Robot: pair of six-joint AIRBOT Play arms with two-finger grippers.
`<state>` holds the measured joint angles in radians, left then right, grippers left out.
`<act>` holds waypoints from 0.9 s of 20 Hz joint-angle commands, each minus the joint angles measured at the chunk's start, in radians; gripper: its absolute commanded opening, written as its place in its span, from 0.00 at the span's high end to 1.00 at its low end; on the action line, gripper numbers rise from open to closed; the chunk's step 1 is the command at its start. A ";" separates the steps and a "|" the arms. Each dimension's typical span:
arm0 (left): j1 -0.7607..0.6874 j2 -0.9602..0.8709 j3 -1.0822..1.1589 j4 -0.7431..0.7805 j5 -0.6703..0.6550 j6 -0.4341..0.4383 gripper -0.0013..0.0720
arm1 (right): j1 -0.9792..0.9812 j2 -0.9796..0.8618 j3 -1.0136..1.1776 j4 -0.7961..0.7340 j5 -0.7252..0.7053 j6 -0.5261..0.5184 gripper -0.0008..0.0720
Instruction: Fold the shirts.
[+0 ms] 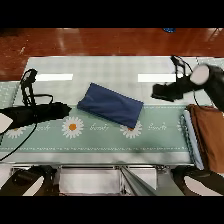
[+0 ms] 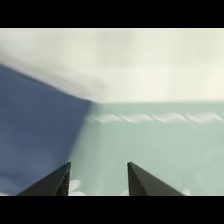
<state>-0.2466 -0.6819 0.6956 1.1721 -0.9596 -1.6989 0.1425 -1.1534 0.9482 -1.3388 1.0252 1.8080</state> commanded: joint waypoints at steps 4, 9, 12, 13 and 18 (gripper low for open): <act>0.001 -0.062 -0.003 -0.070 0.043 0.003 0.96 | -0.026 0.040 -0.391 0.547 -0.364 -0.191 0.42; 0.001 -0.076 -0.005 -0.073 0.044 0.003 0.96 | -0.026 -0.223 -0.335 0.987 -0.213 -0.557 0.42; 0.001 -0.076 -0.005 -0.073 0.044 0.003 0.96 | 0.020 -0.312 -0.271 0.999 -0.196 -0.580 0.48; 0.001 -0.076 -0.005 -0.073 0.045 0.003 0.96 | 0.050 -0.330 -0.229 0.999 -0.188 -0.609 0.74; 0.001 -0.076 -0.005 -0.073 0.045 0.003 0.96 | 0.117 -0.349 0.132 0.817 -0.124 -0.571 0.96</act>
<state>-0.2466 -0.7574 0.6907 1.0992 -0.9157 -1.6970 0.2317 -1.4811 0.8906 -0.4118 0.8490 1.2045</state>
